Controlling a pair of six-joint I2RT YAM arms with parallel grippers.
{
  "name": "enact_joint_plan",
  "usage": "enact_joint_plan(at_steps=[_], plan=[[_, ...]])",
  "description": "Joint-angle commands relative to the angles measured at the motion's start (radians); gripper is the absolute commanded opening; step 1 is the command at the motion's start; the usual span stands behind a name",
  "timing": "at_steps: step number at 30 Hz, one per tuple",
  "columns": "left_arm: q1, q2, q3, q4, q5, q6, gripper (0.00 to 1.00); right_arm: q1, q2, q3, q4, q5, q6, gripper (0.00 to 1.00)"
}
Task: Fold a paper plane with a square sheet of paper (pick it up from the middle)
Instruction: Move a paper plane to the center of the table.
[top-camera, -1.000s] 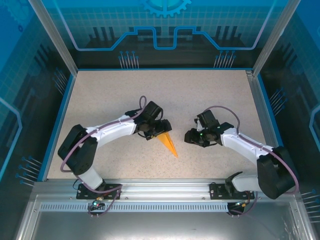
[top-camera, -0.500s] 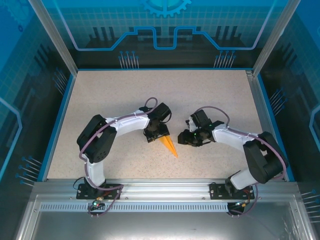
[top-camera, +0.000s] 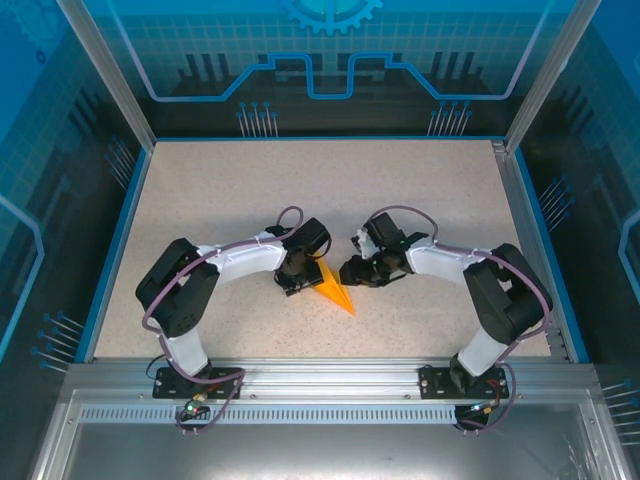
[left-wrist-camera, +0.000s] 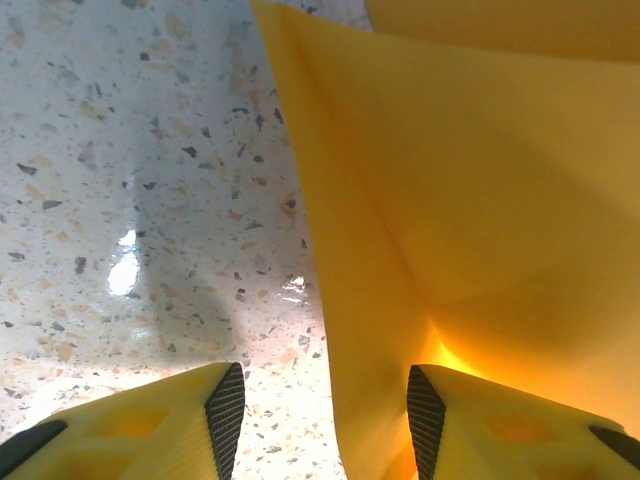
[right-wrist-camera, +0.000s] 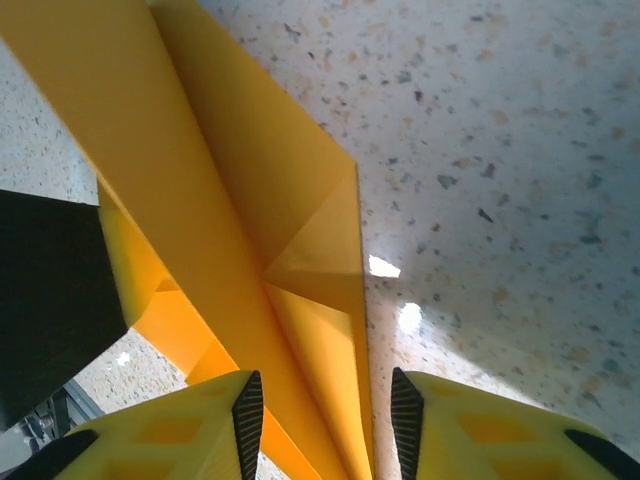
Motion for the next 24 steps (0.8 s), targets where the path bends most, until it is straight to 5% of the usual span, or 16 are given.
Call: enact_joint_plan(at_steps=[1, 9, 19, 24], plan=[[-0.001, -0.027, -0.010, 0.006, -0.015, -0.001, 0.51, 0.016, 0.032, 0.044, -0.005, -0.038, -0.036, 0.41], [-0.002, -0.041, -0.023, 0.007, -0.022, 0.001, 0.50, 0.015, 0.084, 0.064, -0.006, 0.018, -0.034, 0.41], [-0.001, -0.048, -0.038, 0.011, -0.029, -0.001, 0.49, 0.016, 0.120, 0.053, 0.075, -0.180, -0.043, 0.39], [-0.002, -0.059, -0.056, 0.016, -0.034, -0.004, 0.48, 0.018, 0.094, 0.052, 0.036, -0.146, -0.056, 0.39]])
